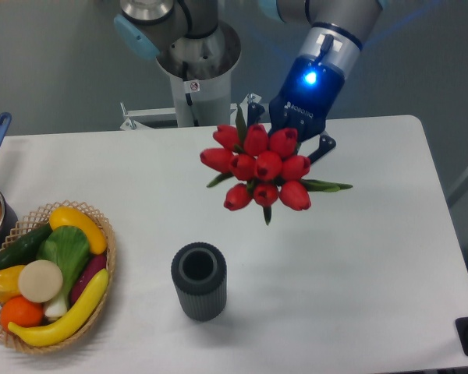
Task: Pick up the flowers from the table
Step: 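Lift the gripped tulip bunch up off the table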
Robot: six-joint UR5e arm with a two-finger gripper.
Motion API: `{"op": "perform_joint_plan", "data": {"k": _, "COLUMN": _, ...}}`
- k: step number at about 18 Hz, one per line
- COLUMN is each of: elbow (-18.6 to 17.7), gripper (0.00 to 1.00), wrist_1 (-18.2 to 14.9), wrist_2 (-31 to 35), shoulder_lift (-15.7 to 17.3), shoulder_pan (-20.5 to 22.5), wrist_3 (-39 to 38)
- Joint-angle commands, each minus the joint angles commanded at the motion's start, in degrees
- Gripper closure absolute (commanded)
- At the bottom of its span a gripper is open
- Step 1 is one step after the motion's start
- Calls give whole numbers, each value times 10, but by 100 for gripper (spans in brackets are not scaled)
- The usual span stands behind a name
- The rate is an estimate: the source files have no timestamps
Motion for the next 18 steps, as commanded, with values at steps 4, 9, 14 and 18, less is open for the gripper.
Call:
{"op": "perform_joint_plan", "data": {"k": 4, "elbow": 0, "gripper": 66, "wrist_1": -1, "wrist_2": 0, "shoulder_lift": 0, "shoulder_pan": -6, "wrist_3": 0}}
{"op": "perform_joint_plan", "data": {"k": 9, "elbow": 4, "gripper": 66, "wrist_1": 0, "wrist_2": 0, "shoulder_lift": -2, "shoulder_pan": -7, "wrist_3": 0}}
{"op": "perform_joint_plan", "data": {"k": 14, "elbow": -3, "gripper": 66, "wrist_1": 0, "wrist_2": 0, "shoulder_lift": 0, "shoulder_pan": -7, "wrist_3": 1}}
{"op": "perform_joint_plan", "data": {"k": 18, "elbow": -4, "gripper": 66, "wrist_1": 0, "wrist_2": 0, "shoulder_lift": 1, "shoulder_pan": -7, "wrist_3": 0}}
